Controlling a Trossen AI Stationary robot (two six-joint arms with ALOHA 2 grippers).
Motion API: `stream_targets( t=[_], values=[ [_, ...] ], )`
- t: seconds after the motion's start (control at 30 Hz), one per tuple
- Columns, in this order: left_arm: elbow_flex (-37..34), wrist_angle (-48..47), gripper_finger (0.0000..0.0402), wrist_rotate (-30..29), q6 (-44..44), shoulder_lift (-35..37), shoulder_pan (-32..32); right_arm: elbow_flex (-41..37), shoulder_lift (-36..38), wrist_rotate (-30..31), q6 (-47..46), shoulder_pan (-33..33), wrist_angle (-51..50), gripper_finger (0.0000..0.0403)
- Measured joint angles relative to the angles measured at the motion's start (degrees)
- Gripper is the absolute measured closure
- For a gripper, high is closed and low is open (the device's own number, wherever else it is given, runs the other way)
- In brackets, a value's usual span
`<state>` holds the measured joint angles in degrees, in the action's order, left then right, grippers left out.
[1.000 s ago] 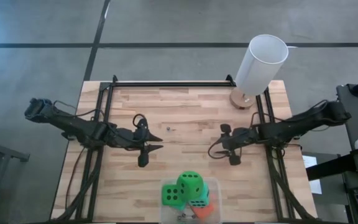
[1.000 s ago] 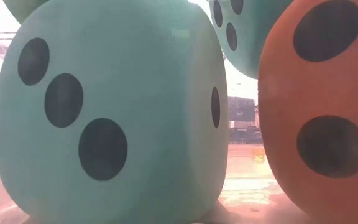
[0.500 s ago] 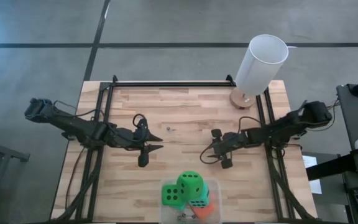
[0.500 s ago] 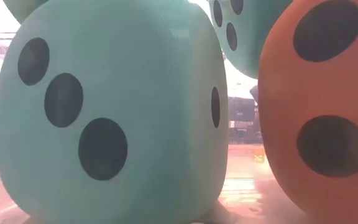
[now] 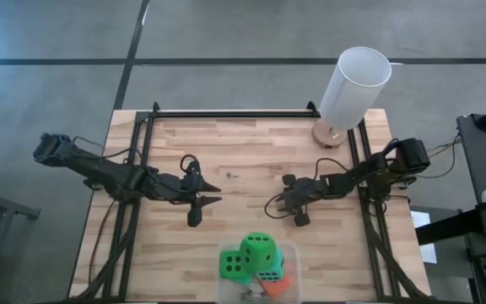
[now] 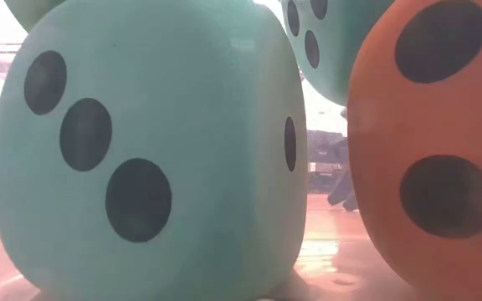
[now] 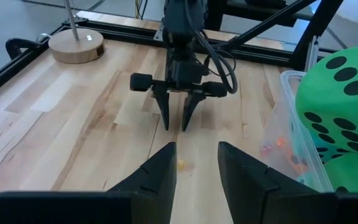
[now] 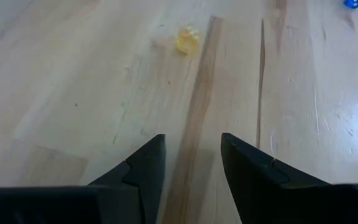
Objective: Pick & Place Dice
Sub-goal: Put the small blue dice into the transparent bin
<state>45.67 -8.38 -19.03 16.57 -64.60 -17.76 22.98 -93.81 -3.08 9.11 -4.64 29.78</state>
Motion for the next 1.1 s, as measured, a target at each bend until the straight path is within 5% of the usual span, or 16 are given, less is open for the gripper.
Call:
stream_targets(
  t=[0.4, 0.77, 1.1],
  values=[
    [0.0, -0.7, 0.0278, 0.1, 0.0, 0.0, 0.0, -0.1, 6.9, 0.0, 2.1, 0.1, -4.8, 0.0245],
    [-0.6, -8.2, 0.0277, 0.2, -3.1, 0.0, 0.2, -0.1, 26.8, 0.2, 3.1, 0.1, -11.6, 0.0262],
    [-9.1, -7.6, 0.0277, 0.2, -1.0, 0.0, 4.3, -0.1, 40.4, 2.1, 1.5, 0.1, -10.5, 0.0262]
  ],
)
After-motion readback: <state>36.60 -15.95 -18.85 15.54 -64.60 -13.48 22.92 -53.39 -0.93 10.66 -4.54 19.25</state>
